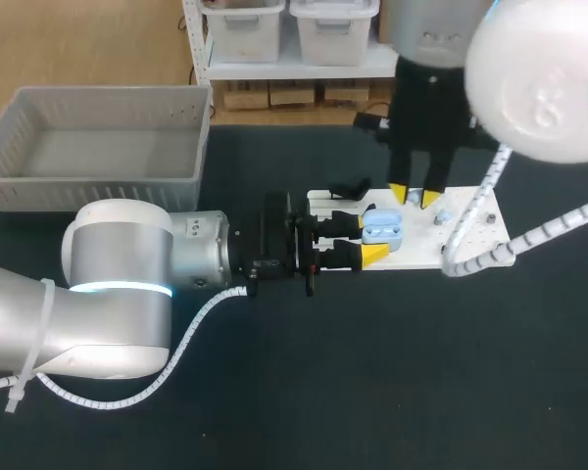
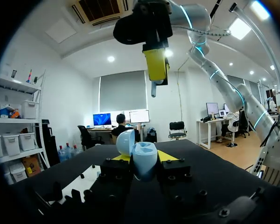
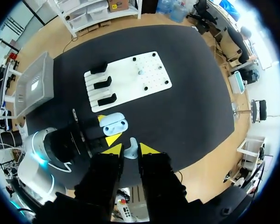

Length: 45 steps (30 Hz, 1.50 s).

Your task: Pick up each earbud case from the left stands, insert the matching earbuds, close the lid, and place the case in the box.

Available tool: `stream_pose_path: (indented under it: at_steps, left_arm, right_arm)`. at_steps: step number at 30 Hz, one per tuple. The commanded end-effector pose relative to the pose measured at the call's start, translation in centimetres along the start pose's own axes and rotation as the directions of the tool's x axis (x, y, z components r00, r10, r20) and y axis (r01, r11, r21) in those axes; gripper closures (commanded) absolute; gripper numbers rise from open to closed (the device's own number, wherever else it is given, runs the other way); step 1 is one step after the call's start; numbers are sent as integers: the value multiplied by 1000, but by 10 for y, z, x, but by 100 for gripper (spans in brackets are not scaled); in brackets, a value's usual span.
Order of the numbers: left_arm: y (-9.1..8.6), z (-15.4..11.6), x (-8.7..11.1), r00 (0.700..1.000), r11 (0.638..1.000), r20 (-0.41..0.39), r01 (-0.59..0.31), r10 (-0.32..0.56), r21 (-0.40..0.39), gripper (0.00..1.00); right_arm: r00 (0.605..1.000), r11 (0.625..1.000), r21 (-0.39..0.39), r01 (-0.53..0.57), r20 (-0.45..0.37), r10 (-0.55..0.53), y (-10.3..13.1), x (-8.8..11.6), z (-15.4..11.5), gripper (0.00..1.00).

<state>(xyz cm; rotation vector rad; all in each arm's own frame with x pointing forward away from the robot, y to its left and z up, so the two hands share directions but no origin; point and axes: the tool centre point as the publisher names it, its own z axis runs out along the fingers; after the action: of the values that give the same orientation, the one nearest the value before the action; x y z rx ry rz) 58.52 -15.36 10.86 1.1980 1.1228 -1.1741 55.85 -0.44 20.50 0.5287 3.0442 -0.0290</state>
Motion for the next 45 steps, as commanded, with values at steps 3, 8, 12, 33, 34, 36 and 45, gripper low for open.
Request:
stream_pose_path:
  at_steps: [3, 8, 12, 33, 34, 36, 45]
  left_arm:
    - [-2, 0, 1, 1000, 1000, 2, -4, 4, -8, 100]
    - [-2, 0, 1, 1000, 1000, 2, -4, 4, -8, 100]
    - [-2, 0, 1, 1000, 1000, 2, -4, 4, -8, 100]
    - [-2, 0, 1, 1000, 1000, 2, -4, 4, -8, 100]
    - [-2, 0, 1, 1000, 1000, 2, -4, 4, -8, 100]
    - [-2, 0, 1, 1000, 1000, 2, -4, 4, -8, 100]
    - [-2, 0, 1, 1000, 1000, 2, -4, 4, -8, 100]
  right_arm:
    - [999, 999, 38, -30, 28, 29, 13, 0, 16, 100]
    - [999, 998, 36, -50, 21, 49, 19, 2, 24, 100]
    - [998, 997, 36, -66, 11, 65, 24, 4, 28, 100]
    - [996, 996, 18, -85, -7, 85, 27, 5, 29, 100]
    - [996, 996, 18, -85, -7, 85, 27, 5, 29, 100]
    - [994, 994, 22, -105, -14, 105, 26, 0, 29, 100]
    - [983, 984, 32, -178, -36, 179, 17, -5, 27, 100]
